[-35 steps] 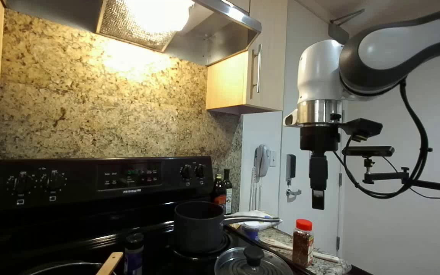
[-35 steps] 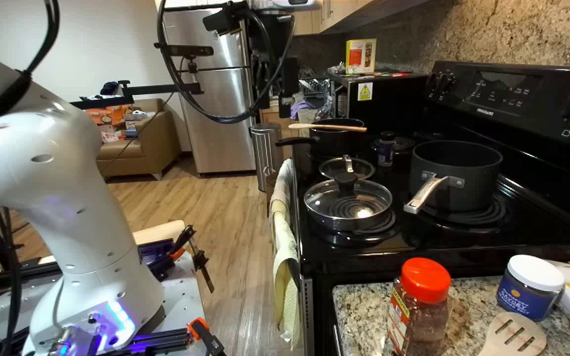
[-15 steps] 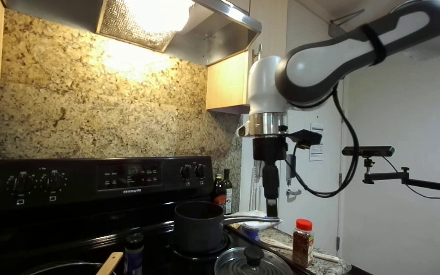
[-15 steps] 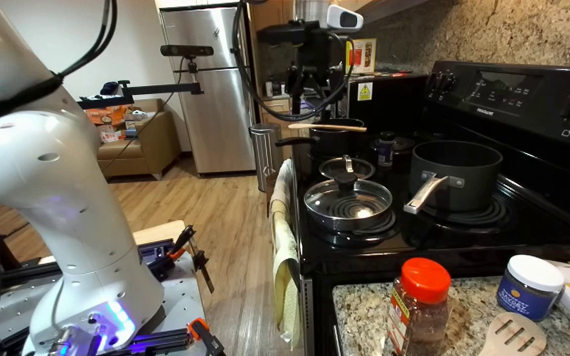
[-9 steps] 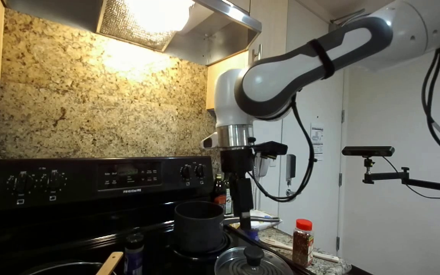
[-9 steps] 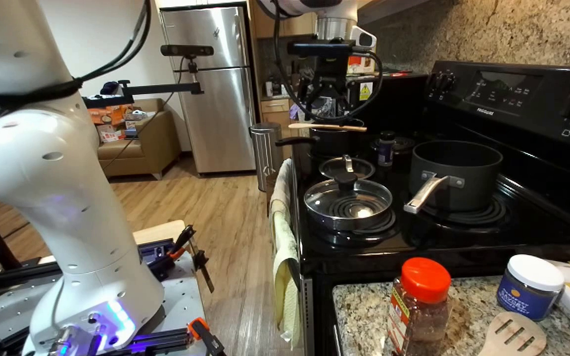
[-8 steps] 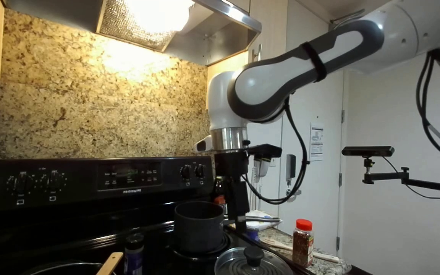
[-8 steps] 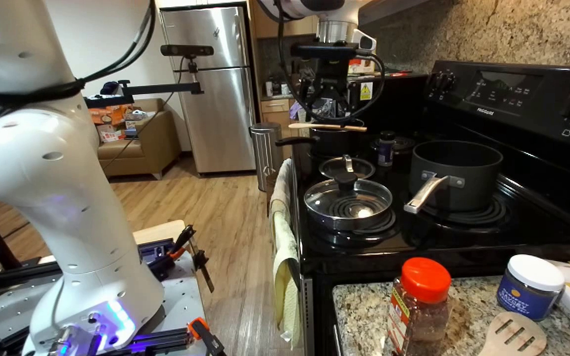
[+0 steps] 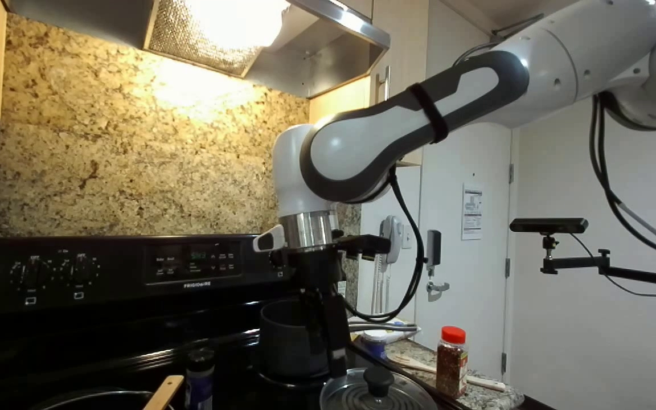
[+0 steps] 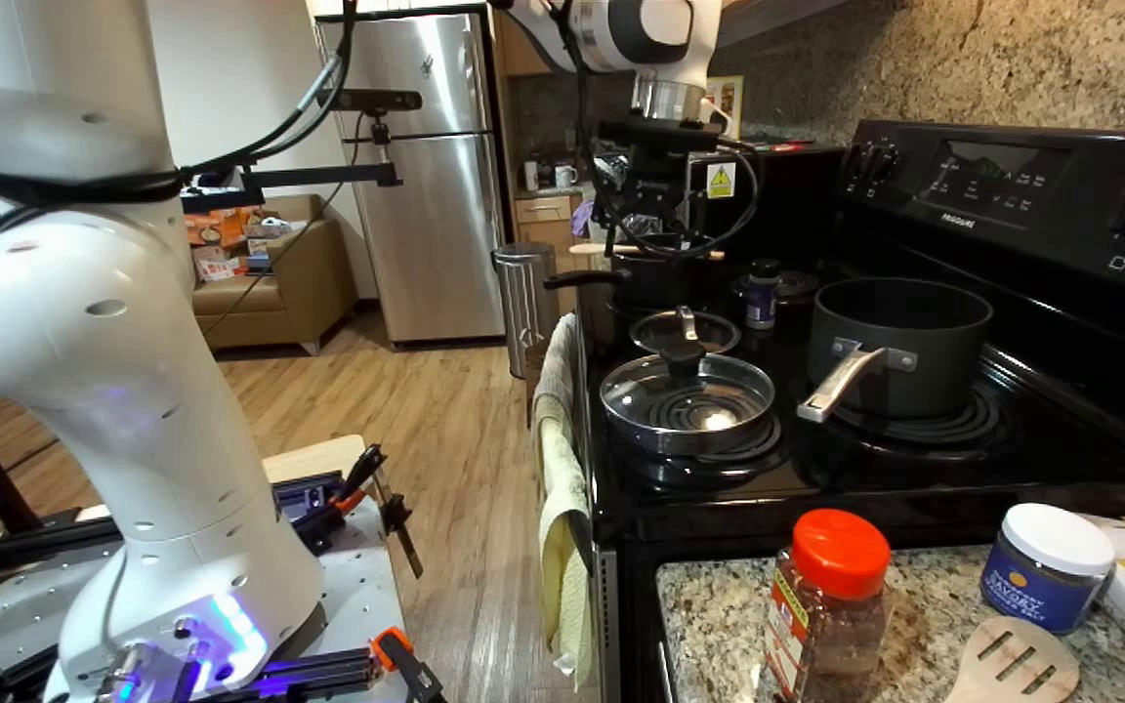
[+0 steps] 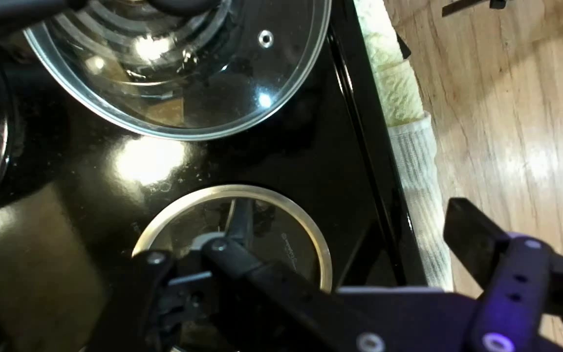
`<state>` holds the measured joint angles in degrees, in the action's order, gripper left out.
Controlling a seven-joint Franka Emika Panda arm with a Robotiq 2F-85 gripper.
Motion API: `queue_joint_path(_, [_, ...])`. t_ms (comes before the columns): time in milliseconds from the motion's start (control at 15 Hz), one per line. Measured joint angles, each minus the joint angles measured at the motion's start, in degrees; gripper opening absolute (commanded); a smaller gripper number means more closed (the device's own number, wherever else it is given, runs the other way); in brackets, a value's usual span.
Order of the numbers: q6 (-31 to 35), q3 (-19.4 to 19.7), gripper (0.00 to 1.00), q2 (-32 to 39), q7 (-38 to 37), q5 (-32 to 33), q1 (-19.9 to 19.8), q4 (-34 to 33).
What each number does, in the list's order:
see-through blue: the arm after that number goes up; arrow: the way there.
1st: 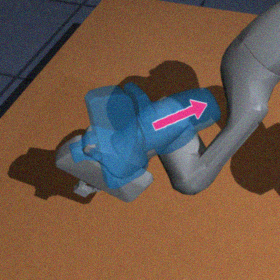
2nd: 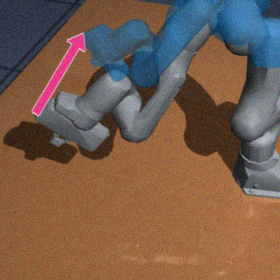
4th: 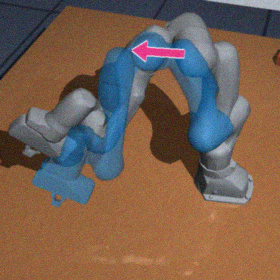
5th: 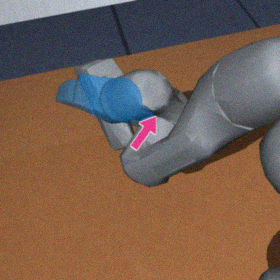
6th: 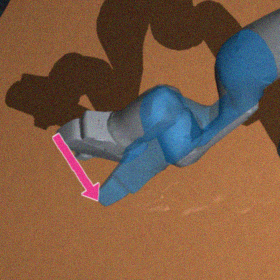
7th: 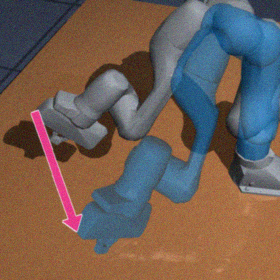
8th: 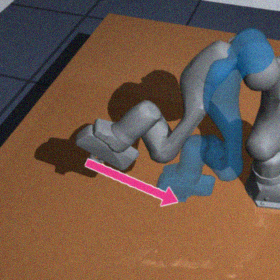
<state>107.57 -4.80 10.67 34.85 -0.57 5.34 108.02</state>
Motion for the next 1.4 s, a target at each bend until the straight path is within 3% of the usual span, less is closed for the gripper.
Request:
queue_joint_path(333, [1.34,-0.33,1.00,0.29,1.18,0.04,-0.02,0.03])
queue_joint_path(600, [6.47,-0.57,1.00,3.93,9.56,1.02,-0.11,-1.43])
queue_joint_path(1067, [7.43,-1.77,1.00,15.42,28.75,1.15,-1.05,-11.26])
queue_joint_path(1400, [7.53,-3.04,1.00,22.14,33.24,0.50,-1.87,-18.23])
